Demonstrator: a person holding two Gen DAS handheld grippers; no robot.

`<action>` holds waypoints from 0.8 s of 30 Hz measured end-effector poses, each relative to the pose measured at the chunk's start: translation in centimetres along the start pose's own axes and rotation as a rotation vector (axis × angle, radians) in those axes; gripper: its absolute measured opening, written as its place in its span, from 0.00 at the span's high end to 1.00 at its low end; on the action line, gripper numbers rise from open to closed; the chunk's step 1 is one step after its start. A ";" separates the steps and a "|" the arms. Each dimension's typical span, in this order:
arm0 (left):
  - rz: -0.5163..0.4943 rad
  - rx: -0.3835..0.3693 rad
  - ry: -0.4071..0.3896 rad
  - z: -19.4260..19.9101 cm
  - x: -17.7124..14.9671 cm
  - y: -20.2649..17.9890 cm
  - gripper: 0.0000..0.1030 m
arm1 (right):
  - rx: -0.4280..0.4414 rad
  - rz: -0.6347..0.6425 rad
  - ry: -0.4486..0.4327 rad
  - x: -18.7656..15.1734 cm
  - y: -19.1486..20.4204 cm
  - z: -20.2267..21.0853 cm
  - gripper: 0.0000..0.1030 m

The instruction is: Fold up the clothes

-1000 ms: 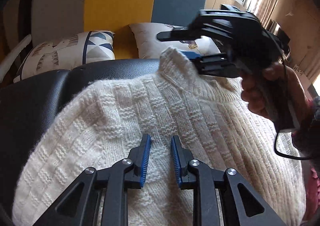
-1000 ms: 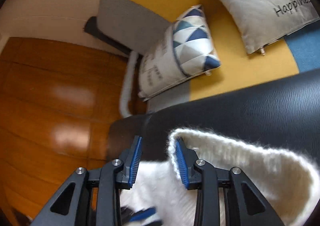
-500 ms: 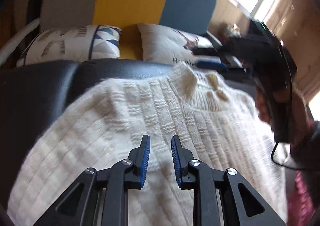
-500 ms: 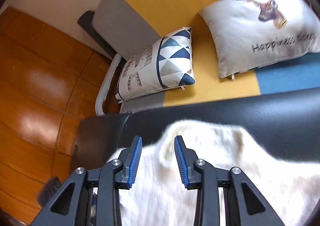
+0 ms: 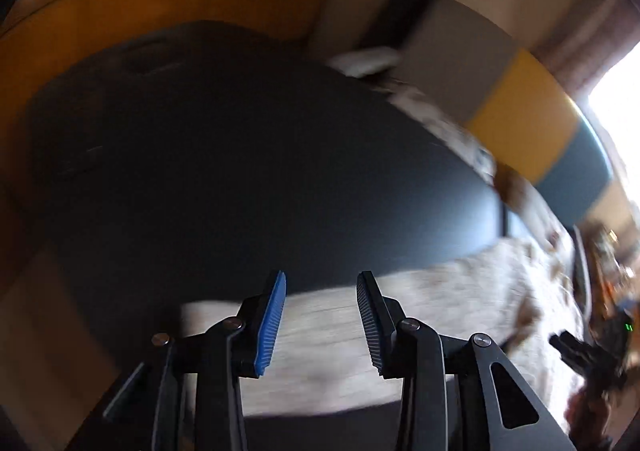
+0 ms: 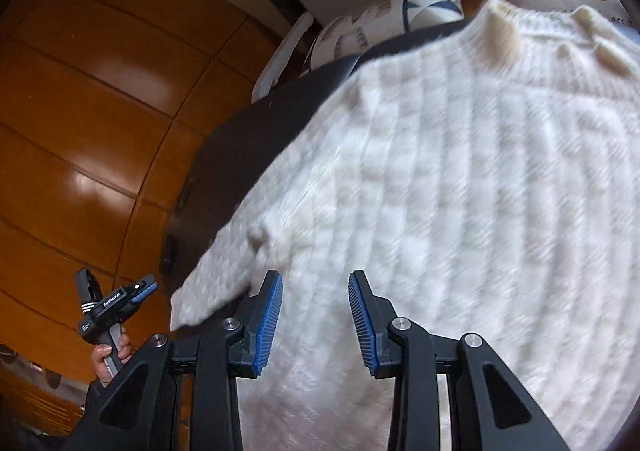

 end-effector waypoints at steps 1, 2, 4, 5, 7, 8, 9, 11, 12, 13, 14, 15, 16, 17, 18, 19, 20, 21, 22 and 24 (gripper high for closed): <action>0.027 0.022 0.003 0.5 -0.4 2.3 0.63 | -0.004 -0.001 0.006 -0.4 0.3 -0.6 0.66; 0.053 0.042 0.006 1.0 -0.9 4.4 0.62 | -0.009 -0.003 0.011 -0.8 0.4 -1.1 0.66; 0.082 0.037 0.031 0.9 -2.2 6.3 0.60 | -0.022 -0.019 0.009 -1.1 0.3 -1.4 0.66; 0.090 0.025 0.047 0.6 -2.9 6.9 0.60 | -0.027 -0.029 0.006 -1.4 0.2 -1.5 0.66; 0.105 0.000 0.080 0.2 -4.2 7.9 0.60 | -0.027 -0.057 -0.002 -1.3 -0.1 -1.6 0.66; 0.106 -0.024 0.091 -0.3 -4.7 7.6 0.59 | -0.027 -0.068 -0.004 -1.3 -0.2 -1.6 0.66; 0.105 -0.044 0.101 -0.7 -5.0 7.4 0.58 | -0.030 -0.074 -0.006 -1.2 -0.4 -1.6 0.66; 0.087 -0.047 0.104 -1.7 -5.3 6.8 0.56 | -0.035 -0.083 -0.009 -1.1 -0.6 -1.6 0.66; 0.075 -0.044 0.100 -2.0 -5.3 6.6 0.52 | -0.041 -0.080 -0.009 -1.1 -0.6 -1.6 0.66; 0.053 -0.033 0.081 -2.1 -5.2 6.1 0.48 | -0.047 -0.078 -0.009 -1.0 -0.7 -1.7 0.66; 0.030 -0.023 0.064 -2.2 -5.0 5.6 0.40 | -0.053 -0.076 -0.009 -1.0 -0.7 -1.7 0.66; 0.007 -0.015 0.062 -2.4 -5.0 5.2 0.32 | -0.059 -0.074 -0.008 -1.0 -0.5 -1.9 0.66; -0.011 -0.013 0.061 -2.6 -5.1 4.8 0.29 | -0.067 -0.069 -0.008 -0.9 -0.2 -2.0 0.66; -0.029 -0.010 0.058 -2.7 -5.2 4.5 0.27 | -0.076 -0.062 -0.008 -0.9 0.2 -2.2 0.66; -0.052 0.004 0.050 -2.8 -5.4 4.1 0.27 | -0.089 -0.051 -0.009 -0.7 0.8 -2.5 0.66; -0.089 0.024 0.045 -3.0 -5.6 3.7 0.29 | -0.101 -0.041 -0.008 -0.5 0.9 -2.6 0.66; -0.128 0.044 0.040 -3.1 -5.7 3.3 0.51 | -0.113 -0.030 -0.008 -0.2 1.1 -2.7 0.66; -0.177 0.058 0.036 -3.2 -5.9 2.7 0.80 | -0.124 -0.018 -0.008 0.0 1.2 -2.8 0.66; -0.192 0.050 0.036 -3.2 -5.6 2.5 0.88 | -0.136 -0.007 -0.012 0.4 1.3 -2.7 0.66; -0.178 0.039 0.033 -3.3 -5.4 2.1 0.91 | -0.164 0.014 -0.032 1.7 1.2 -2.2 0.66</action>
Point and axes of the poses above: each gripper's, at about its wrist camera, not at the fingertips, and z roughly against the way its jaws point, y to its left, x to its top, the point moved 10 cm from there along -z, roughly the way its jaws point, and after that the axes turned 2 degrees about x, right-handed, at the moved point
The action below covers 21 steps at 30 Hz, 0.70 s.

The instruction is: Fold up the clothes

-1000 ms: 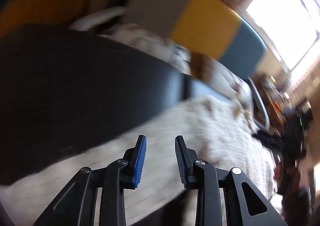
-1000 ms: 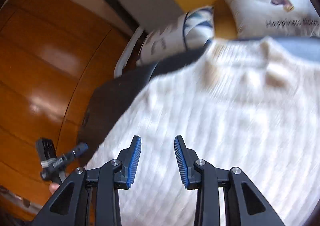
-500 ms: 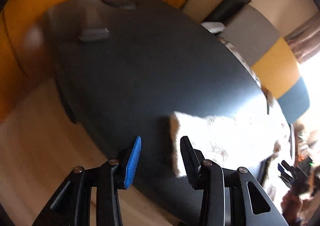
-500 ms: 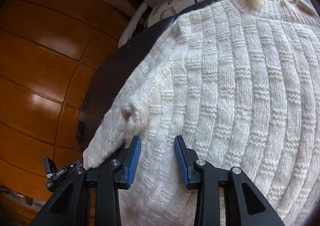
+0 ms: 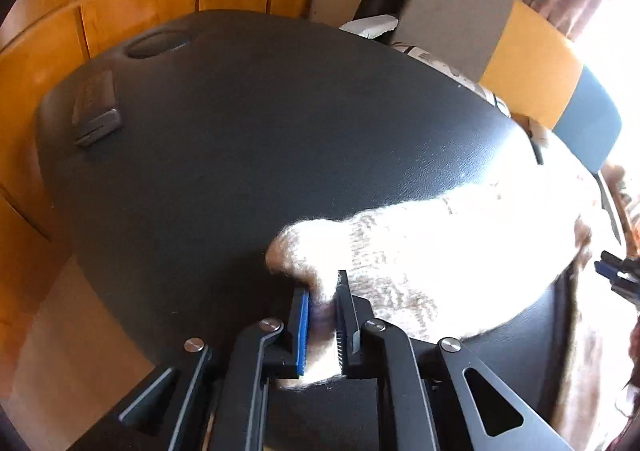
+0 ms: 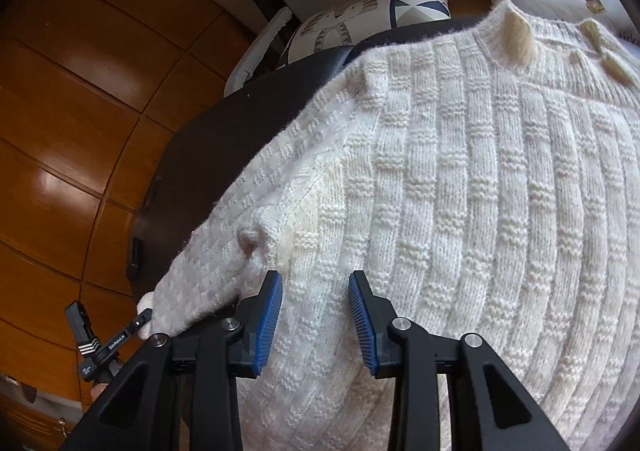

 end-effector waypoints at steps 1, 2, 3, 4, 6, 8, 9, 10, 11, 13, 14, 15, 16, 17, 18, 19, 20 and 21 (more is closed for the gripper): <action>0.008 0.002 -0.015 0.2 0.5 0.0 0.91 | -0.014 0.010 -0.011 0.6 -0.1 0.3 0.66; 0.018 0.004 -0.031 0.4 1.0 0.1 0.91 | -0.029 0.020 -0.022 1.3 -0.2 0.5 0.66; 0.033 0.000 -0.057 0.8 1.8 0.3 0.91 | -0.043 0.030 -0.033 2.0 -0.2 0.8 0.66; 0.048 -0.004 -0.083 1.3 2.7 0.4 0.91 | -0.057 0.040 -0.044 2.6 -0.3 1.1 0.66; 0.069 -0.011 -0.137 2.4 5.2 0.6 0.91 | -0.086 0.060 -0.067 4.0 -0.5 1.6 0.66; 0.069 0.000 -0.171 2.9 7.4 0.7 0.91 | -0.115 0.080 -0.086 5.5 -0.9 1.7 0.66; 0.065 0.007 -0.183 3.0 8.3 0.7 0.91 | -0.127 0.086 -0.086 6.2 -1.1 1.5 0.66; 0.059 0.012 -0.191 3.1 9.0 0.8 0.91 | -0.140 0.092 -0.085 6.9 -1.4 1.3 0.66; 0.053 0.017 -0.199 3.2 9.7 0.9 0.91 | -0.154 0.101 -0.082 7.5 -1.5 1.0 0.66; 0.038 0.039 -0.208 3.0 11.2 1.2 0.91 | -0.219 0.142 -0.056 8.2 -2.1 0.2 0.66; 0.029 0.055 -0.209 2.8 11.9 1.3 0.91 | -0.260 0.164 -0.042 8.8 -2.6 -0.3 0.66; 0.023 0.075 -0.203 2.4 12.4 1.5 0.91 | -0.306 0.186 -0.027 9.6 -3.1 -0.9 0.66; 0.016 0.094 -0.192 1.8 13.0 2.1 0.91 | -0.351 0.209 -0.003 9.6 -3.6 -1.8 0.66; 0.017 0.120 -0.180 1.0 13.3 2.2 0.91 | -0.391 0.232 0.014 9.7 -4.1 -2.5 0.66; 0.013 0.136 -0.160 0.0 13.8 2.4 0.91 | -0.416 0.257 0.014 9.9 -4.2 -2.9 0.66; -0.004 0.157 -0.138 -1.2 14.2 2.3 0.91 | -0.440 0.281 0.014 10.0 -4.4 -3.3 0.66; -0.023 0.189 -0.124 -2.1 14.4 2.5 0.91 | -0.460 0.299 0.013 10.1 -4.5 -3.6 0.66; -0.045 0.210 -0.110 -2.9 14.5 2.1 0.91 | -0.466 0.298 0.008 10.2 -4.6 -3.7 0.66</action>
Point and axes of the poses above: each gripper's, at about its wrist camera, not at the fingertips, and z roughly against the way its jaws point, y to its left, x to its top, the point moved 10 cm from there along -z, roughly the way its jaws point, and after that the axes turned 2 degrees about x, right-handed, at the moved point
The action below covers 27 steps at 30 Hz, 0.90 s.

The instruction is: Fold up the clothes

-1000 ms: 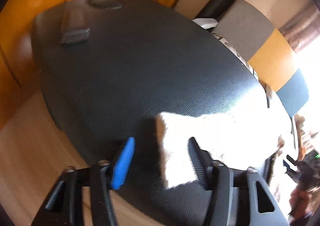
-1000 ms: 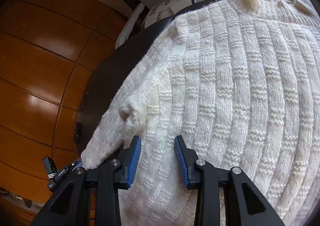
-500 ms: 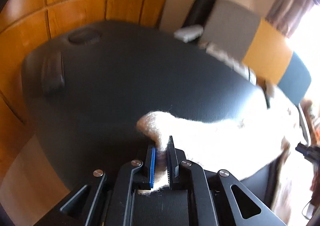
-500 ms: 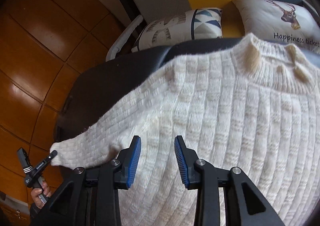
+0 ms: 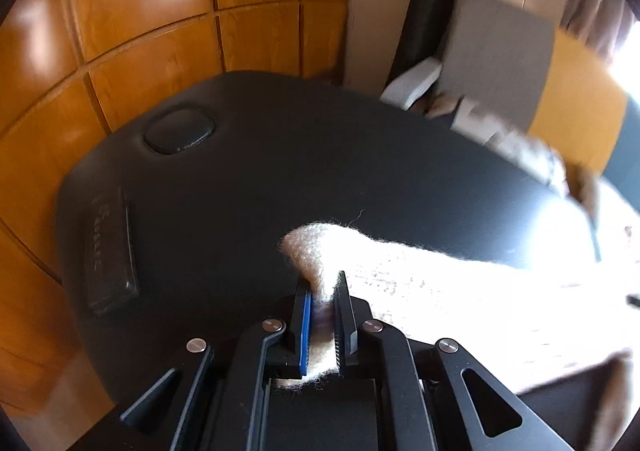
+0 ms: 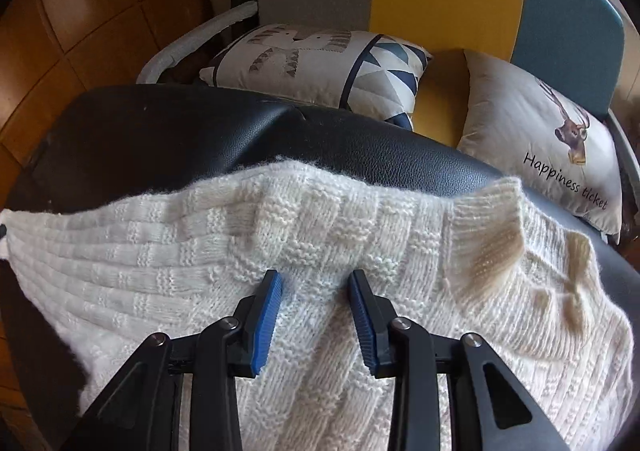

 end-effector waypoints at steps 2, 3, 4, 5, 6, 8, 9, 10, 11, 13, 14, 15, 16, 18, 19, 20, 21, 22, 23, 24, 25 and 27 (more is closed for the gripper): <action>-0.051 0.038 0.015 -1.5 0.0 -0.4 0.91 | -0.005 0.001 -0.009 0.1 -0.1 -0.1 0.66; -0.075 0.055 0.022 -2.1 -0.1 -0.5 0.91 | -0.002 0.000 -0.016 0.1 -0.1 -0.1 0.66; -0.103 0.075 0.026 -2.9 0.1 -1.0 0.91 | 0.004 -0.005 -0.021 0.0 -0.1 0.0 0.66; -0.123 0.089 0.034 -3.7 -0.1 -1.5 0.91 | 0.008 -0.007 -0.024 0.0 -0.1 0.0 0.66; -0.140 0.101 0.043 -4.4 -0.2 -1.9 0.91 | 0.012 -0.008 -0.025 0.0 -0.1 0.1 0.66; -0.147 0.101 0.065 -5.3 -0.6 -1.8 0.90 | 0.020 -0.007 -0.020 0.0 -0.1 0.2 0.66; -0.143 0.091 0.073 -5.5 -0.6 -1.7 0.89 | 0.027 -0.011 -0.014 0.1 0.0 0.3 0.66; -0.137 0.081 0.081 -5.6 -0.6 -1.5 0.89 | 0.034 -0.016 -0.011 0.1 0.0 0.6 0.65; -0.127 0.068 0.094 -5.5 -0.6 -1.3 0.86 | 0.041 -0.020 -0.007 0.0 0.1 0.9 0.65; -0.095 0.022 0.114 -4.9 -0.8 -0.6 0.85 | 0.067 -0.017 -0.013 -0.5 0.7 1.9 0.64; -0.082 0.007 0.118 -4.4 -1.1 -0.3 0.83 | 0.093 -0.008 -0.019 -1.0 1.4 2.6 0.64; -0.070 -0.001 0.118 -3.7 -1.2 0.2 0.77 | 0.120 0.000 -0.024 -1.7 2.1 3.3 0.64; -0.056 0.001 0.108 -2.6 -1.5 0.8 0.75 | 0.148 0.009 -0.024 -2.6 3.0 4.1 0.64; -0.027 -0.001 0.087 -0.3 -2.0 1.8 0.75 | 0.203 0.028 -0.022 -4.6 4.6 5.5 0.64; -0.008 -0.028 0.075 0.9 -2.4 2.0 0.75 | 0.227 0.040 -0.013 -6.1 5.5 6.0 0.64; 0.011 -0.059 0.063 2.2 -2.9 2.0 0.75 | 0.241 0.051 -0.007 -7.5 6.2 6.5 0.64; 0.024 -0.112 0.051 3.8 -3.7 1.5 0.75 | 0.243 0.059 -0.004 -8.7 6.6 7.0 0.64; 0.023 -0.185 0.047 5.6 -4.9 0.5 0.75 | 0.246 0.066 -0.002 -10.0 7.0 7.5 0.64; -0.002 -0.253 0.057 7.2 -6.5 -1.0 0.75 | 0.248 0.073 0.001 -11.2 7.4 8.0 0.64; -0.026 -0.320 0.067 8.8 -8.0 -2.5 0.75 | 0.250 0.081 0.004 -12.4 7.8 8.5 0.64; -0.049 -0.382 0.080 10.3 -9.6 -3.9 0.75 | 0.254 0.084 0.007 -13.6 8.1 8.9 0.64; -0.073 -0.460 0.134 11.4 -12.7 -6.7 0.75 | 0.260 0.069 0.020 -15.8 8.0 9.5 0.64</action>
Point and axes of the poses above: each gripper's, at about its wrist camera, not at the fingertips, and z roughly against the way its jaws point, y to its left, x to its top, the point moved 10 cm from there along -z, roughly the way its jaws point, and after that the axes turned 2 degrees about x, right-handed, at the moved point
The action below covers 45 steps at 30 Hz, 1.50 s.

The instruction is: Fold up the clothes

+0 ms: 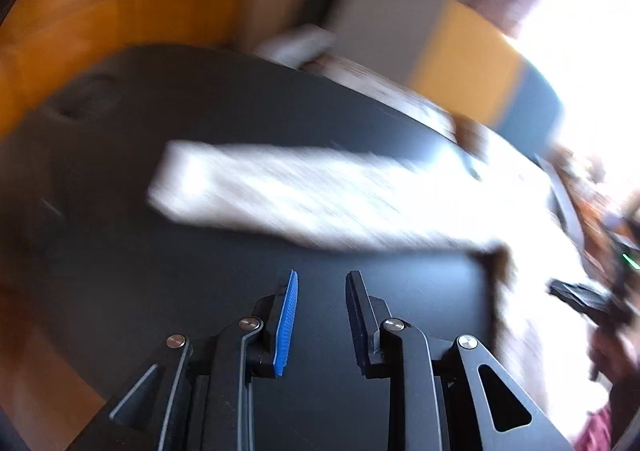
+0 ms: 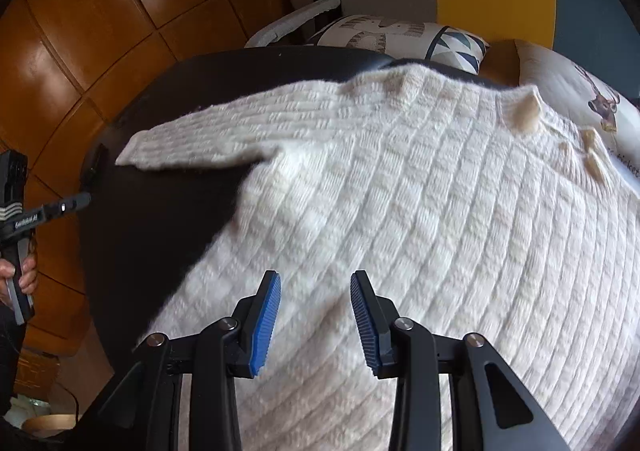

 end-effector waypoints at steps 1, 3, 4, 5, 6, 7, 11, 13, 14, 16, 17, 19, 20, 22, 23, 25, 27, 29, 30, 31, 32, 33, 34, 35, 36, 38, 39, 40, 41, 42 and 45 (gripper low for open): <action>-0.008 -0.039 0.028 -0.3 -1.5 -1.5 0.75 | -0.002 -0.011 0.000 -1.0 -0.1 0.2 0.64; -0.025 -0.118 0.084 -0.9 -4.5 -4.6 0.75 | 0.007 -0.045 -0.005 -2.8 -0.3 0.6 0.64; -0.034 -0.157 0.111 -1.1 -6.0 -6.1 0.75 | 0.011 -0.061 -0.009 -3.5 -0.5 0.9 0.64; -0.042 -0.197 0.139 -1.3 -7.5 -7.6 0.75 | 0.013 -0.074 -0.019 -3.8 -0.7 1.3 0.64; -0.051 -0.236 0.167 -1.5 -9.0 -9.2 0.75 | 0.015 -0.086 -0.029 -4.1 -0.9 1.6 0.64; -0.059 -0.275 0.195 -1.7 -10.5 -10.7 0.75 | 0.017 -0.099 -0.038 -4.5 -1.1 2.0 0.64; -0.084 -0.381 0.269 -2.3 -14.5 -15.2 0.75 | 0.003 -0.126 -0.068 -5.1 -2.0 3.2 0.64; -0.085 -0.373 0.260 -2.6 -14.1 -15.9 0.72 | 0.003 -0.137 -0.082 -5.0 -2.3 3.5 0.64; -0.086 -0.369 0.255 -2.8 -13.9 -16.2 0.68 | 0.000 -0.142 -0.085 -5.0 -2.5 3.4 0.64; -0.088 -0.360 0.247 -3.1 -13.6 -16.8 0.68 | -0.016 -0.142 -0.095 -4.7 -2.8 3.4 0.64; -0.089 -0.356 0.242 -3.2 -13.4 -17.2 0.68 | -0.029 -0.136 -0.099 -4.5 -3.0 3.4 0.64; -0.106 -0.339 0.234 -3.2 -13.4 -17.8 0.93 | -0.060 -0.111 -0.093 -4.3 -3.1 3.0 0.64; -0.120 -0.329 0.230 -2.9 -13.5 -18.0 0.93 | -0.083 -0.094 -0.084 -4.4 -3.2 2.8 0.64; -0.149 -0.305 0.216 -1.7 -14.2 -18.3 0.94 | -0.136 -0.051 -0.068 -4.9 -3.5 2.2 0.64; -0.163 -0.274 0.215 -1.6 -14.4 -18.1 0.94 | -0.154 -0.031 -0.069 -5.0 -3.5 2.0 0.64; -0.179 -0.223 0.224 -1.5 -14.9 -17.4 0.95 | -0.173 -0.012 -0.078 -5.1 -3.6 1.9 0.64; -0.156 -0.215 0.247 -2.0 -15.2 -16.7 0.94 | -0.171 -0.009 -0.091 -5.1 -3.7 1.9 0.64; -0.150 -0.232 0.253 -1.8 -14.8 -17.1 0.94 | -0.157 -0.017 -0.103 -5.0 -3.8 2.0 0.64; -0.156 -0.240 0.252 -1.6 -14.5 -17.5 0.93 | -0.146 -0.026 -0.106 -4.9 -3.9 2.0 0.64; -0.163 -0.248 0.248 -1.4 -14.1 -17.9 0.93 | -0.136 -0.034 -0.110 -4.9 -3.9 2.1 0.64; -0.172 -0.258 0.232 -1.1 -13.5 -18.3 0.93 | -0.126 -0.043 -0.113 -4.8 -4.0 2.1 0.63; -0.174 -0.272 0.210 -0.7 -12.6 -18.6 0.93 | -0.117 -0.050 -0.115 -4.6 -3.9 2.2 0.63; -0.171 -0.283 0.181 -0.6 -11.4 -19.2 0.93 | -0.109 -0.058 -0.114 -4.5 -3.8 2.3 0.63; -0.176 -0.291 0.152 -0.6 -10.0 -19.8 0.93 | -0.100 -0.068 -0.113 -4.3 -3.7 2.6 0.63; -0.188 -0.287 0.129 -0.5 -8.9 -20.0 0.92 | -0.093 -0.078 -0.114 -4.2 -3.7 2.9 0.63; -0.227 -0.278 0.081 -0.9 -6.4 -21.4 0.92 | -0.100 -0.091 -0.120 -4.1 -3.9 3.8 0.63; -0.249 -0.285 0.070 -1.5 -5.2 -22.4 0.92 | -0.108 -0.094 -0.122 -4.4 -4.2 4.2 0.63; -0.272 -0.287 0.059 -2.2 -4.0 -23.6 0.91 | -0.116 -0.097 -0.123 -4.6 -4.5 4.5 0.63; -0.296 -0.290 0.048 -3.0 -2.7 -24.8 0.91 | -0.124 -0.100 -0.125 -4.9 -4.8 4.9 0.63; -0.317 -0.291 0.037 -3.8 -1.5 -26.0 0.91 | -0.132 -0.103 -0.127 -5.1 -5.1 5.3 0.63; -0.337 -0.292 0.048 -6.9 1.5 -28.5 0.90 | -0.157 -0.114 -0.129 -5.9 -6.2 6.4 0.63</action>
Point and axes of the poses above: each gripper's, at about its wrist camera, not at the fingertips, and z roughly against the way its jaws point, y to its left, x to its top, the point moved 10 cm from there along -z, roughly the way its jaws point, and after that the axes turned 2 degrees about x, right-handed, at the moved point
